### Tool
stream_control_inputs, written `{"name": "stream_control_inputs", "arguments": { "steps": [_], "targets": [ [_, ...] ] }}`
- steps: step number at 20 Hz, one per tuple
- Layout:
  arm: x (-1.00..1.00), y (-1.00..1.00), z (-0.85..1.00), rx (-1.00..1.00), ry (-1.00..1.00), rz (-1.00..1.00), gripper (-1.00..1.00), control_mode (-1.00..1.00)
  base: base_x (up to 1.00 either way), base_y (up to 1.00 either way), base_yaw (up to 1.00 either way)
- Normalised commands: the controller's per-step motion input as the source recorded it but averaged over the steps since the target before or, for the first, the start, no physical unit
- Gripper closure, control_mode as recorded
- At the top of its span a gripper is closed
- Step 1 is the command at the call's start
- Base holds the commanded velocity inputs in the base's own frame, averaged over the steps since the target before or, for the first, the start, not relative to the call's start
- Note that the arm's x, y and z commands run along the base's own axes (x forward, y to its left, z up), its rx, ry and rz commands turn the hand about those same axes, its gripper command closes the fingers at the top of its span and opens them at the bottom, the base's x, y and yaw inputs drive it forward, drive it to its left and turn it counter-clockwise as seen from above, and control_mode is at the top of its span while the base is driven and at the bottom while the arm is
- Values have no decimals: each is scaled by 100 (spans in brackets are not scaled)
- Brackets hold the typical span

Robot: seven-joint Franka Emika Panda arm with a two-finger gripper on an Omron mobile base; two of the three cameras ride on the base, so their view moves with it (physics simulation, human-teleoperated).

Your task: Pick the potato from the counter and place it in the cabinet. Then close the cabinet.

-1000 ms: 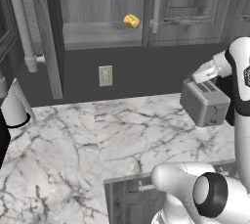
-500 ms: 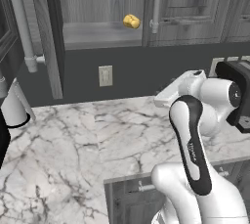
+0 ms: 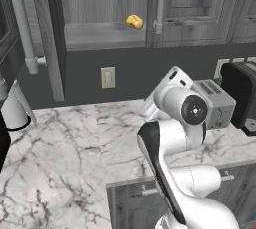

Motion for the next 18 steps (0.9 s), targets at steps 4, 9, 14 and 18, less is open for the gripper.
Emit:
{"name": "stream_control_inputs", "arguments": {
  "steps": [4,9,14,18],
  "targets": [
    [-78,0,2,-53,0,-12,-100,-100,0,0,0],
    [-74,9,28,-40,-5,-2,-100,-100,0,0,0],
    [-77,35,14,-33,-20,0,-100,-100,0,0,0],
    [-81,33,0,-16,-20,15,-100,-100,0,0,0]
  ]
}}
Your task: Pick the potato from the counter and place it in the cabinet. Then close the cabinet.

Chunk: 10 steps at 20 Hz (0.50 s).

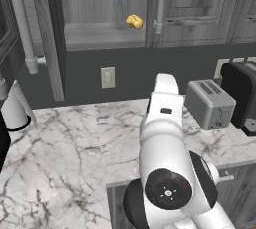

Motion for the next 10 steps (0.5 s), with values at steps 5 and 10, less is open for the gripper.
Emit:
{"name": "stream_control_inputs", "arguments": {
  "steps": [5,10],
  "targets": [
    [-53,47,0,-16,-6,22,-100,-100,0,0,0],
    [-14,46,0,-18,-10,15,-100,-100,0,0,0]
  ]
}}
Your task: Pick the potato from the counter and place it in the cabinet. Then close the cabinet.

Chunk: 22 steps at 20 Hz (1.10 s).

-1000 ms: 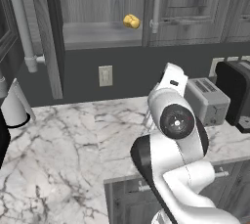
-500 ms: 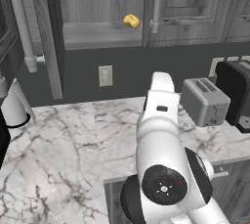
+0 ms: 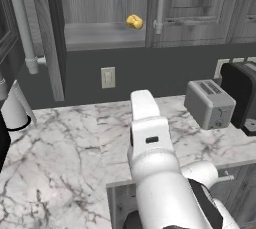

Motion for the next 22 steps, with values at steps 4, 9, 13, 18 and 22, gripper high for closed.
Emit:
{"name": "stream_control_inputs", "arguments": {
  "steps": [4,9,13,18,22],
  "targets": [
    [0,55,0,-17,-18,4,-100,-100,0,0,0],
    [0,67,0,-19,-11,0,-100,-100,0,0,0],
    [0,65,0,-5,-3,0,-100,-100,0,0,0],
    [2,44,0,2,-5,0,-100,-100,0,0,0],
    [18,14,0,10,-4,1,-100,-100,0,0,0]
  ]
}}
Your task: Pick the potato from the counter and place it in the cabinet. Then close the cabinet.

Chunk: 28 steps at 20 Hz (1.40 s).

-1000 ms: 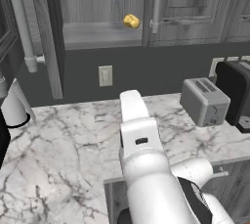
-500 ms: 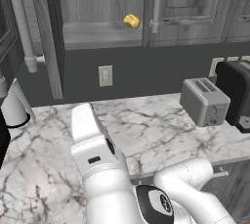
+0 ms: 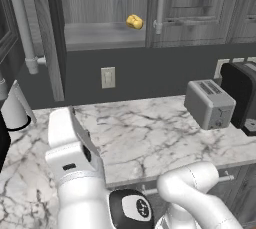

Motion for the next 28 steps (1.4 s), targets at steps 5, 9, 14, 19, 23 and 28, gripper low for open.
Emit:
{"name": "stream_control_inputs", "arguments": {
  "steps": [5,9,14,19,23,28],
  "targets": [
    [41,24,0,10,0,4,-100,-100,0,0,0],
    [43,29,0,9,0,5,-100,-100,0,0,0],
    [39,37,-2,6,0,2,-100,-100,0,0,0],
    [35,38,-2,3,0,1,-100,-100,0,0,0],
    [30,21,0,3,-1,0,-100,-100,0,0,0],
    [51,15,0,3,-2,0,-100,-100,0,0,0]
  ]
}}
